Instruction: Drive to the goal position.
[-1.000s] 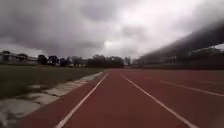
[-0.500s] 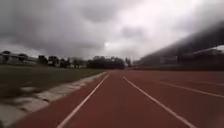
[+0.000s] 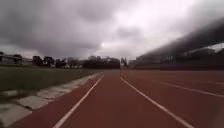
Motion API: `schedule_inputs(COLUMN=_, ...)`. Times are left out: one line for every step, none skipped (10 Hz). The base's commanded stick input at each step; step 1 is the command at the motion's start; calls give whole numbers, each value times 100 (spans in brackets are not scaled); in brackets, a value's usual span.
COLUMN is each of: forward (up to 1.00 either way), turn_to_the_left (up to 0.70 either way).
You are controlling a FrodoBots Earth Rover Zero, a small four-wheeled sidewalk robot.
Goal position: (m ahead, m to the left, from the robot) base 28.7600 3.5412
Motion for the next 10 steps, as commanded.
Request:
schedule_inputs(forward=70, turn_to_the_left=0)
schedule_inputs(forward=70, turn_to_the_left=0)
schedule_inputs(forward=70, turn_to_the_left=0)
schedule_inputs(forward=70, turn_to_the_left=0)
schedule_inputs(forward=70, turn_to_the_left=0)
schedule_inputs(forward=70, turn_to_the_left=0)
schedule_inputs(forward=70, turn_to_the_left=0)
schedule_inputs(forward=70, turn_to_the_left=0)
schedule_inputs(forward=70, turn_to_the_left=0)
schedule_inputs(forward=70, turn_to_the_left=0)
